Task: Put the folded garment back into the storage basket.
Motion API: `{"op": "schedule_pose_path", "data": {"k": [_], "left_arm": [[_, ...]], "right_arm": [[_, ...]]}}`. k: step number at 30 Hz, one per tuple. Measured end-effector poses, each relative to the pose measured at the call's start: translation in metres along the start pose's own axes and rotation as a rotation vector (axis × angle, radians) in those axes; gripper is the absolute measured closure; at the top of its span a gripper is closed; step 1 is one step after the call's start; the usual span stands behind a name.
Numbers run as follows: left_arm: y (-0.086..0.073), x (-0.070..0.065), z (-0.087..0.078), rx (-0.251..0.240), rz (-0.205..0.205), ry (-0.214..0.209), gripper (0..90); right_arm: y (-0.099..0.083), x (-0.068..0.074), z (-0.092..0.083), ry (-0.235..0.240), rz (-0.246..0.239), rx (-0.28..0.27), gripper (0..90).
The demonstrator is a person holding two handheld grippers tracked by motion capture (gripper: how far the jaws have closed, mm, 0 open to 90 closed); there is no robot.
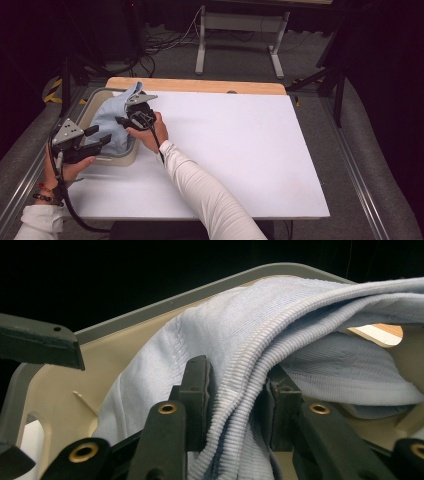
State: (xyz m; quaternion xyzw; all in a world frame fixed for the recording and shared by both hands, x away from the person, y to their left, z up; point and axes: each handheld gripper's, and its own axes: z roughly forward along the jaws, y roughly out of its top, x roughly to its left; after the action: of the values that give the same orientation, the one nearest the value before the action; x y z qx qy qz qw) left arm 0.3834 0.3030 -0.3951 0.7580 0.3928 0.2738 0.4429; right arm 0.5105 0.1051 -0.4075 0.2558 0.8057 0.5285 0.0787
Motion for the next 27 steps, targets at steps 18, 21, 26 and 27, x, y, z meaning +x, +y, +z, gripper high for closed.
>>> {"op": "schedule_pose_path", "data": {"k": [18,21,26,27], "left_arm": [[0.001,-0.015,-0.009,-0.058,0.033,0.015,41.6],[0.0,-0.016,-0.007,-0.054,0.034,0.011,40.6],[-0.003,-0.018,-0.006,-0.054,0.043,0.007,40.1],[-0.004,-0.019,-0.006,-0.057,0.048,0.006,40.0]], "right_arm": [[-0.001,0.012,-0.006,0.079,-0.02,0.005,69.9],[-0.003,0.011,-0.005,0.07,-0.015,0.011,69.0],[-0.005,0.007,-0.003,0.042,-0.014,0.029,65.2],[-0.005,0.007,-0.003,0.033,-0.013,0.032,64.8]]}}
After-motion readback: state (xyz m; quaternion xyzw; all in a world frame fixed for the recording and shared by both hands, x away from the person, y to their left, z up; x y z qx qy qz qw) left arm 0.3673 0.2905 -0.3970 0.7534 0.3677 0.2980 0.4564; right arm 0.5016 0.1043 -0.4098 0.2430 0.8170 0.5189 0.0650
